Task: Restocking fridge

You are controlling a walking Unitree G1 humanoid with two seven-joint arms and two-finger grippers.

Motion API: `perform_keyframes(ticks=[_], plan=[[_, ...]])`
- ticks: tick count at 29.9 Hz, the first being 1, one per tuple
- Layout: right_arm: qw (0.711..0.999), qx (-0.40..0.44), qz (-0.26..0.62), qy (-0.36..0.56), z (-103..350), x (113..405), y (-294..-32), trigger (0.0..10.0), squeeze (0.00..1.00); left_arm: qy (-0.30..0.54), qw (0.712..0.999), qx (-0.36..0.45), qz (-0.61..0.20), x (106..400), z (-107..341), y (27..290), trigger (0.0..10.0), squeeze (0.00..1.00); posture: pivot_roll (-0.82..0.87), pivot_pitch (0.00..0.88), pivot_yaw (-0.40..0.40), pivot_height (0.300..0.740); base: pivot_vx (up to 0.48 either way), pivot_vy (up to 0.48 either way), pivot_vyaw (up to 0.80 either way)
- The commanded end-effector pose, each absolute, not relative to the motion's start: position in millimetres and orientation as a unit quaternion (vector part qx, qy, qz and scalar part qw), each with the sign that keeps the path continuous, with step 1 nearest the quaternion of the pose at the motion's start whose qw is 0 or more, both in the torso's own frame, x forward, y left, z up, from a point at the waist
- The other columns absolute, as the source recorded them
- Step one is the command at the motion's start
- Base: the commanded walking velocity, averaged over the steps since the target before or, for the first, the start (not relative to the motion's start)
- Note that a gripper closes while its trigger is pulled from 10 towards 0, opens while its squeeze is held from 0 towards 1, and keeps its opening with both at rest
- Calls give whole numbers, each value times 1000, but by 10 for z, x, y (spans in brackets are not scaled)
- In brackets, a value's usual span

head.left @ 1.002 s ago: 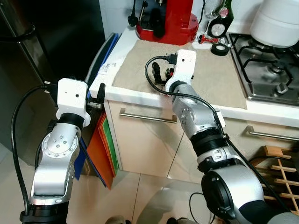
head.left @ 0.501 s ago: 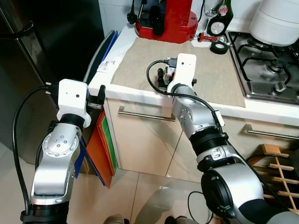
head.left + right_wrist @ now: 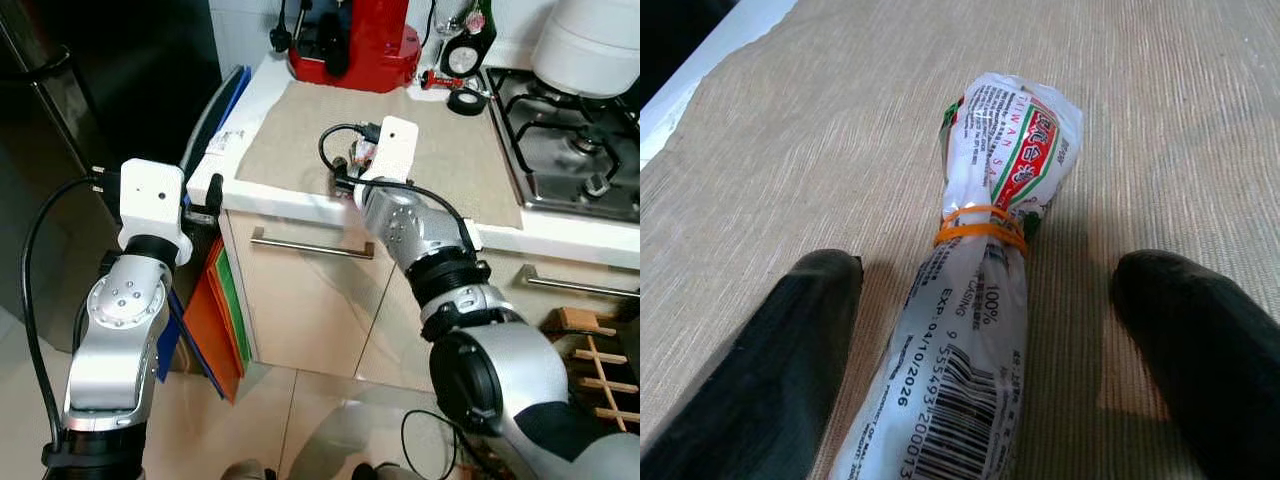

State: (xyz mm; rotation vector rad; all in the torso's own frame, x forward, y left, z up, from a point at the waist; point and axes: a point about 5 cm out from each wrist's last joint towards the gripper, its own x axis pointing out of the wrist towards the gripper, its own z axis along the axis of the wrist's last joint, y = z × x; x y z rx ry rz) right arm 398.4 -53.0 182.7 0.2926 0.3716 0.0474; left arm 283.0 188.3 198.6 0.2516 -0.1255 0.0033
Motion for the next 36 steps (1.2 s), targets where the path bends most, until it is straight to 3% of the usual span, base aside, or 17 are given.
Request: perform_keyframes(ticks=[1,10,13,17,22,36], plan=[[963,157,28,216,1712,3955,-521,0,0,-58,991,122,6,2855,1989,1886,10000,0,178,30,-33,740,0,0,0],[964,145,28,219,1665,3965,-560,0,0,-53,993,105,19,2882,1964,1893,10000,0,182,12,-62,740,0,0,0],[987,89,29,128,1860,4017,-575,0,0,-53,993,105,20,2884,1963,1893,10000,0,185,2,-56,740,0,0,0],[990,87,41,104,1895,4005,-519,0,0,-53,993,106,19,2893,1962,1893,10000,0,182,0,-48,740,0,0,0],[995,82,64,-11,2154,3960,-434,0,0,-57,992,110,7,2958,1985,1868,10000,0,151,0,-27,740,0,0,0],[977,26,24,-209,2680,3835,-661,0,0,-63,992,104,-21,3098,1988,1735,10000,0,87,0,-4,740,0,0,0]])
